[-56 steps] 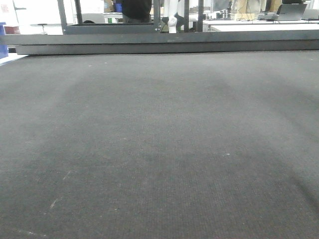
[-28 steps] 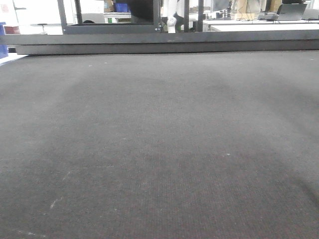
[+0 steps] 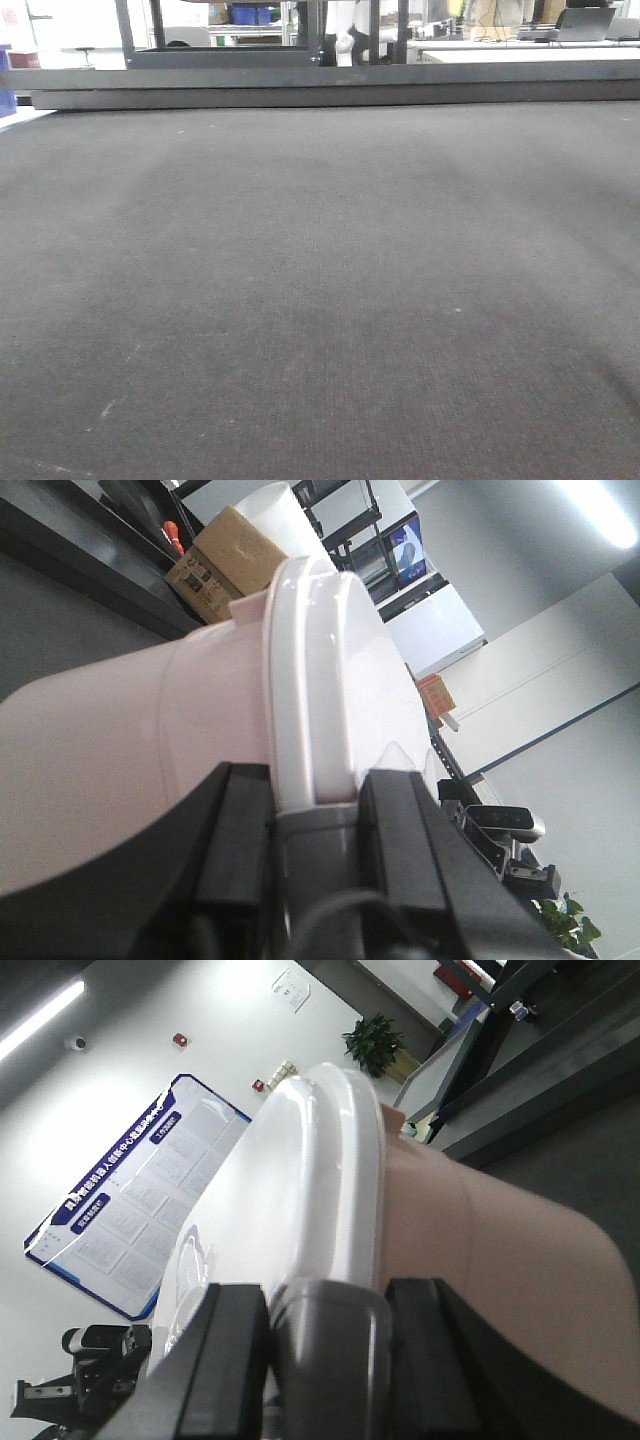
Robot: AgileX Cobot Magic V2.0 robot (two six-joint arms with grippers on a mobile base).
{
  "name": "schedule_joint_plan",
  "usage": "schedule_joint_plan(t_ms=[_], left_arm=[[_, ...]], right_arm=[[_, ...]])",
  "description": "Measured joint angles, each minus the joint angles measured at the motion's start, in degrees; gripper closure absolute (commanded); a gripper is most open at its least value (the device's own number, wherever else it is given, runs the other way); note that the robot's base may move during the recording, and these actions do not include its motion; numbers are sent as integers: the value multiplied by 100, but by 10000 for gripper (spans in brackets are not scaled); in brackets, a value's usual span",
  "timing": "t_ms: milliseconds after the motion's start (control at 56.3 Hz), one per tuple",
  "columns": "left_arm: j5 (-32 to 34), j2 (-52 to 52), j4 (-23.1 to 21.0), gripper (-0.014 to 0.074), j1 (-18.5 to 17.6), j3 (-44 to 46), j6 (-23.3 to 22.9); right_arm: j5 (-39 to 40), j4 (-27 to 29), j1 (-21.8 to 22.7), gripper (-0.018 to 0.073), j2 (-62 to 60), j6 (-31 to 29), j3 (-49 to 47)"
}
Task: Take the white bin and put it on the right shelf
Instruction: 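Hold the bin raised with both grippers while backing away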
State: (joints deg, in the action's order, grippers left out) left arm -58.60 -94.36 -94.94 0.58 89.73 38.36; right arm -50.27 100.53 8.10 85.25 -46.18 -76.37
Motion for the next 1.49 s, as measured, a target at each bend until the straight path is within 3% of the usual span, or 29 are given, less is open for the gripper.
schedule_joint_plan(t_ms=[1493], left_arm=[[-230,0,187,722,-95,0,-99]], right_arm=[[1015,139,-132,500,0,34,0]])
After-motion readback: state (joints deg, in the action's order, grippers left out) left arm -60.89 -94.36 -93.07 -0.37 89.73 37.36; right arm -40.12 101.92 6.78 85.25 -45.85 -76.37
